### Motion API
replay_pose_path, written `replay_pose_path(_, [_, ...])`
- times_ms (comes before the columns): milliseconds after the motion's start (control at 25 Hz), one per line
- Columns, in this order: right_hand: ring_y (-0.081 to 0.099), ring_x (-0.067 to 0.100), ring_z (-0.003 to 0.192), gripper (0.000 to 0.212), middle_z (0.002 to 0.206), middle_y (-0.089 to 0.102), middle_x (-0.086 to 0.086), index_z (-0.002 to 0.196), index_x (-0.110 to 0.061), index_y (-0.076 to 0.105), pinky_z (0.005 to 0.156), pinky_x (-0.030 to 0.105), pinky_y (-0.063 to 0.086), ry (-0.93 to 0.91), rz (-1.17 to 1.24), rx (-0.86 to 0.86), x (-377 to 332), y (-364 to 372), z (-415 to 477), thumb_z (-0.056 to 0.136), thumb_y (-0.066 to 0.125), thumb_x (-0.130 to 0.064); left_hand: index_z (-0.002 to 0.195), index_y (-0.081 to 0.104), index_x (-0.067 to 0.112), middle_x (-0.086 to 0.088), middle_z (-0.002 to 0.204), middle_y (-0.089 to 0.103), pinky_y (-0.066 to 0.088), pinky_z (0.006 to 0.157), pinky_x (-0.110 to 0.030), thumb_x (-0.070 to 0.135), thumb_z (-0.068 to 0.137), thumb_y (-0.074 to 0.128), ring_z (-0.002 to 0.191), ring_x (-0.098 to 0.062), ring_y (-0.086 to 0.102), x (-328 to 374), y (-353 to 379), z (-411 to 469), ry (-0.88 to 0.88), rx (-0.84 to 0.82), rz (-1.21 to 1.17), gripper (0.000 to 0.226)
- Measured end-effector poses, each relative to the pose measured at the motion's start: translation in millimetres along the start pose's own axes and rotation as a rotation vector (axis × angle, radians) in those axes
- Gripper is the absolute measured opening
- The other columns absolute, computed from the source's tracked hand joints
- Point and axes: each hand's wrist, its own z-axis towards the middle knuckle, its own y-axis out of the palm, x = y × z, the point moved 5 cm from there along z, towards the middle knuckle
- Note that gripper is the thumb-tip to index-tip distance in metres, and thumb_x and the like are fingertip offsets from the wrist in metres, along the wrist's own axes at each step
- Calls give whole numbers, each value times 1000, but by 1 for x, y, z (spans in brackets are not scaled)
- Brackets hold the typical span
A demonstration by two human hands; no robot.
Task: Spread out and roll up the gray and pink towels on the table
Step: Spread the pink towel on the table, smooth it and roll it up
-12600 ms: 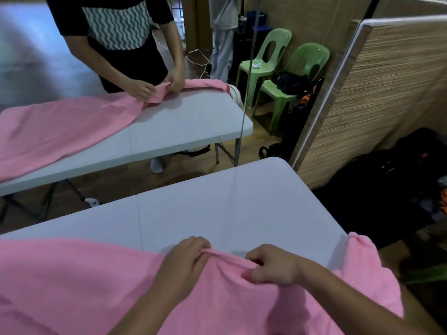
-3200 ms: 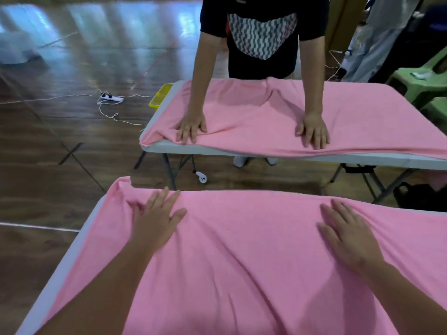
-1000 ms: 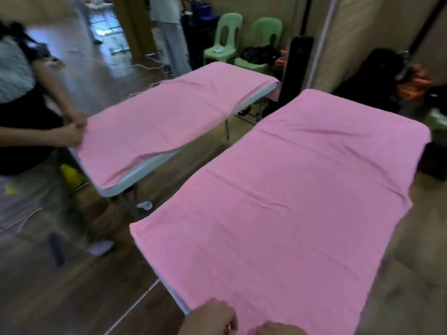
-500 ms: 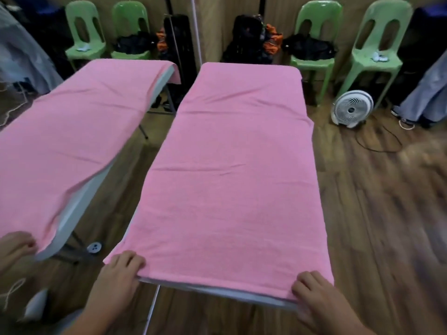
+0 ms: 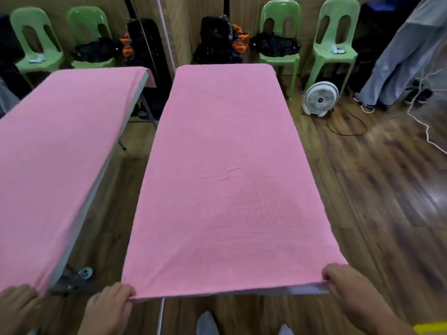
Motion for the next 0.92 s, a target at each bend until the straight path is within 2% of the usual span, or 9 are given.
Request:
replay_pose_path(80, [50,5,76,10,83,52,-18,87,-37,49,61,33,47,90,3,-24,5,-4,-8,79,52,-32,85,42,41,9,77,42,34,47,-27,40,69,46,68,-7,50,-10,-5,4,93,45,-54,16])
replay_pose_path(240, [53,11,78,16,89,58,-14,93,-34,49,69,36,48,92,0,-93,-13,-23,27,90,36,-42,85,54,36,15,80,56,42,68,-26,28,81,46,77,0,50,-7,-34,40,121,57,-262,13])
replay_pose_path(360, [50,15,74,28,85,57,-10,89,-29,47,70,38,46,86,-147,-129,-14,-32,74,96,28,-48,86,52,39,8,86,61,47,68,-35,23,89,51,77,-10,53,-8,-40,85,11,10,-154,16])
replay_pose_path(440, [47,15,81,41,90,59,-8,90,-29,53,76,37,46,30,-247,10,-24,-36,97,97,21,-53,96,57,35,3,96,63,50,72,-38,29,87,51,83,-17,55,6,-42,98,-3,124,73,12])
replay_pose_path(520, [49,15,88,32,98,61,-6,96,-24,63,81,30,46,-159,-194,103,-75,-25,100,93,40,-47,106,61,25,1,106,63,47,84,-42,30,77,56,96,-23,58,50,-35,91,138,194,109,30])
replay_pose_path(600, [50,12,93,30,105,57,-8,104,-25,60,80,25,45,-341,-104,-27,-125,7,84,79,55,-39,112,60,27,3,114,61,47,90,-40,35,69,56,103,-21,57,91,-14,69,378,126,100,45])
replay_pose_path(640, [50,13,94,35,107,56,-8,106,-26,58,79,26,47,-355,-110,-101,-129,18,74,73,56,-36,115,61,26,3,117,59,47,92,-38,35,66,54,105,-21,56,90,-7,63,384,88,96,51])
replay_pose_path(840, [58,24,83,32,96,65,-2,93,-24,65,70,40,53,32,-133,92,7,1,52,64,71,-15,103,68,19,-4,112,63,49,88,-44,31,76,44,101,-26,53,13,-15,69,53,109,83,38])
replay_pose_path(920, [55,16,77,23,84,64,-7,80,-27,63,68,37,53,13,-143,63,20,-10,49,68,76,-12,92,68,21,0,101,67,53,79,-40,27,82,42,92,-21,55,5,-16,69,128,131,114,29])
